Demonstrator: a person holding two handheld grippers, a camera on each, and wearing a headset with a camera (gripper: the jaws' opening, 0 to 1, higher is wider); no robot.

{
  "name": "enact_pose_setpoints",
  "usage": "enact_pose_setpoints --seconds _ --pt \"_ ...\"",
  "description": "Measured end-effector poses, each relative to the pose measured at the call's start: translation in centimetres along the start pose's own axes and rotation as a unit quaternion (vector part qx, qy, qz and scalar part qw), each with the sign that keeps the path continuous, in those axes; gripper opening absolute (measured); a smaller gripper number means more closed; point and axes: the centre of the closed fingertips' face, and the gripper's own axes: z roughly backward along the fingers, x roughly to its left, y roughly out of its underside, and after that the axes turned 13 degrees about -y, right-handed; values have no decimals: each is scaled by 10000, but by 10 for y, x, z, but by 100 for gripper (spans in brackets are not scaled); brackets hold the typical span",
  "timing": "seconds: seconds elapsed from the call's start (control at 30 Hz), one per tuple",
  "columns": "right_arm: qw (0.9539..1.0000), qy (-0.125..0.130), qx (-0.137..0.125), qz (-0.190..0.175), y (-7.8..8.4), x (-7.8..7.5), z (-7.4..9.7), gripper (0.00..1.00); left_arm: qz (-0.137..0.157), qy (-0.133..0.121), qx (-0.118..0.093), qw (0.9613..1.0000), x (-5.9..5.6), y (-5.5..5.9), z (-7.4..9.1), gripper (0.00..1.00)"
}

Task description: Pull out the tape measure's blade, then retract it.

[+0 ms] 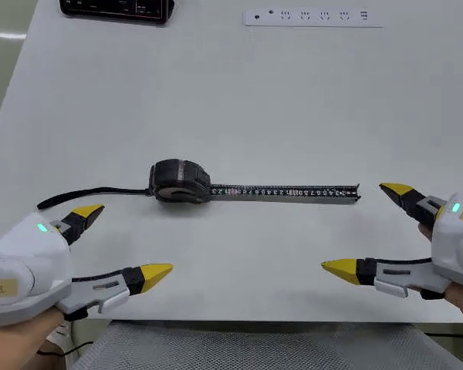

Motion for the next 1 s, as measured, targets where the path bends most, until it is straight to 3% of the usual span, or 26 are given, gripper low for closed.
enact_pose_setpoints --seconds 0.3,1.0 --pt "10000 12 -26 39 -6 -4 0 94 -15 -21 -12 10000 3 -3 0 82" --pt "10000 19 -24 4 -2 -5 1 93 7 22 -24 10000 2 -6 -7 82"
